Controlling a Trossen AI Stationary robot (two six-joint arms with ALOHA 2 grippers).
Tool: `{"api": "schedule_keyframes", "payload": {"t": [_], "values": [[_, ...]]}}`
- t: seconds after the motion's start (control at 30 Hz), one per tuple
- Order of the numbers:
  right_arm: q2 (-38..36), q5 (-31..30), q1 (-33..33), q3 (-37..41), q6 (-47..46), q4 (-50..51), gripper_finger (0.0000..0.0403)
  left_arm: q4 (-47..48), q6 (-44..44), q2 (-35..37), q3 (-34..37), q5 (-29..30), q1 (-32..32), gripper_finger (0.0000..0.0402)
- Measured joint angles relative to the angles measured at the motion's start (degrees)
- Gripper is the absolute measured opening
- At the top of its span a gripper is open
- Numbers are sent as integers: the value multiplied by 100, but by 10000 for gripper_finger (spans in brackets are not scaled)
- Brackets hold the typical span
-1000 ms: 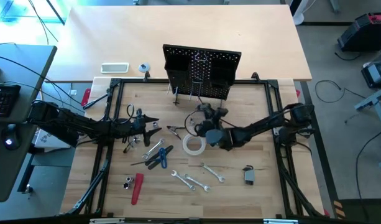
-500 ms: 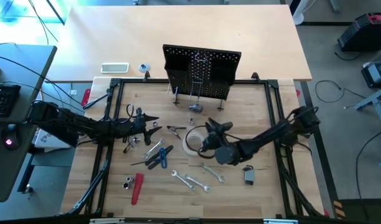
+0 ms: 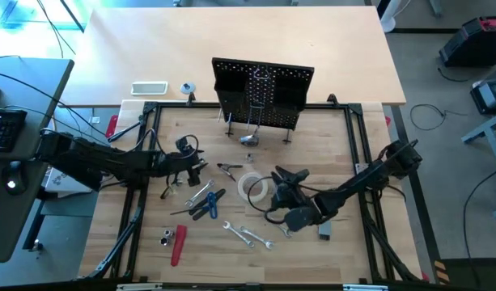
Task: Hang tools onto peg board
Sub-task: Put the silver socket into the right black bin on the peg board
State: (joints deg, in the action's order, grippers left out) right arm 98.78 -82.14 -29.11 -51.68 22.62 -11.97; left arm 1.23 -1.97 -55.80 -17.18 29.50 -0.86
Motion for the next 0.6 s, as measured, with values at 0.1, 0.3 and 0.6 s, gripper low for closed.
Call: {"api": "schedule_keyframes", "payload": {"t": [0.1,0.3,0.6], "values": [[0,-31,-148,0,-708,629,140,282,91,227,-23,-120,3,220],[0,149,-325,0,-1841,1434,140,1015,506,934,-23,-412,11,220],[0,608,-502,0,-3495,2743,140,890,1231,1723,702,-544,11,220]]}}
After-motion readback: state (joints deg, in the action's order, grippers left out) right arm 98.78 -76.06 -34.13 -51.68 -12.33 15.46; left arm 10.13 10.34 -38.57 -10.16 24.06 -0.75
